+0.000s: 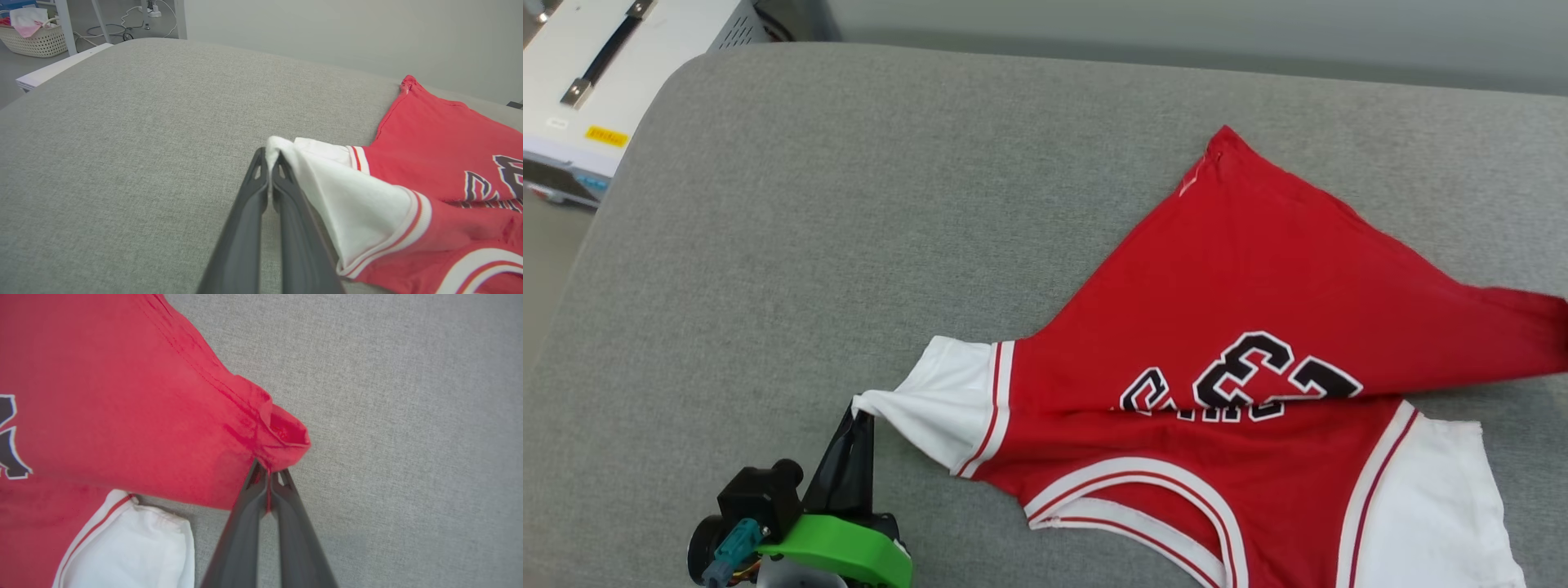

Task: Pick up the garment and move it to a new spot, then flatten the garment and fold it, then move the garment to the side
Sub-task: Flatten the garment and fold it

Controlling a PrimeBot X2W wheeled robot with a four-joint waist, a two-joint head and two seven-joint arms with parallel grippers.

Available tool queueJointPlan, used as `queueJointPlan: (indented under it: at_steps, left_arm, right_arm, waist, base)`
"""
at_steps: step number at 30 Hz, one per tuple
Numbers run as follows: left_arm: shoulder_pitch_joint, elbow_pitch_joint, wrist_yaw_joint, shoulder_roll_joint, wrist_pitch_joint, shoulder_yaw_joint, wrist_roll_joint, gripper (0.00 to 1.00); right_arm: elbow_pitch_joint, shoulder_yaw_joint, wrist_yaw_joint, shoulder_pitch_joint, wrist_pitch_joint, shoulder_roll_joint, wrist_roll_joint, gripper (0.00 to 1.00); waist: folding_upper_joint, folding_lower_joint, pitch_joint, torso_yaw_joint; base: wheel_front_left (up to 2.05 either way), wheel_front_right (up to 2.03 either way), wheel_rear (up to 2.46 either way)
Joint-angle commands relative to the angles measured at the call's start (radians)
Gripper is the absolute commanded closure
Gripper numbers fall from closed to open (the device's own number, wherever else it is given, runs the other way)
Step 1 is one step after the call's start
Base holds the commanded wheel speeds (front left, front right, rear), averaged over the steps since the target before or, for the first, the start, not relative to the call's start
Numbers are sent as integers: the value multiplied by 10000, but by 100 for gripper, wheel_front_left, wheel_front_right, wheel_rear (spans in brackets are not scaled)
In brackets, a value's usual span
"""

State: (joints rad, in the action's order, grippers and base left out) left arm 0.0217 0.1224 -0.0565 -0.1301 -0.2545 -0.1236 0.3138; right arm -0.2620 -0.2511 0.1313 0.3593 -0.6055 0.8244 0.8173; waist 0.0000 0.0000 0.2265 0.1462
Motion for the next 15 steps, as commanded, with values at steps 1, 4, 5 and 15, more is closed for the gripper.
queueJointPlan:
  at_steps: [1, 4, 5, 15]
  left_arm:
    - [169, -53, 64, -100, -9, 60, 124, 100]
    - [354, -107, 108, -157, 11, 108, 176, 100]
    - [388, -121, 118, -172, 14, 117, 187, 100]
    - [504, -233, 210, -244, 51, 102, 249, 100]
  right_arm:
    - [139, 158, -6, -473, 122, -25, 26, 100]
    - [420, 571, -6, -1575, 327, -236, -81, 100]
    - [474, 697, -6, -1900, 369, -388, -41, 100]
    - [792, 1680, -6, -4836, 550, -1932, -439, 100]
  waist:
    - [0, 0, -549, -558]
    - [0, 0, -670, -676]
    - [0, 0, -684, -700]
    - [0, 0, -652, -819]
  base:
    - [0, 0, 0]
    - [0, 0, 0]
    - [0, 0, 0]
    - [0, 0, 0]
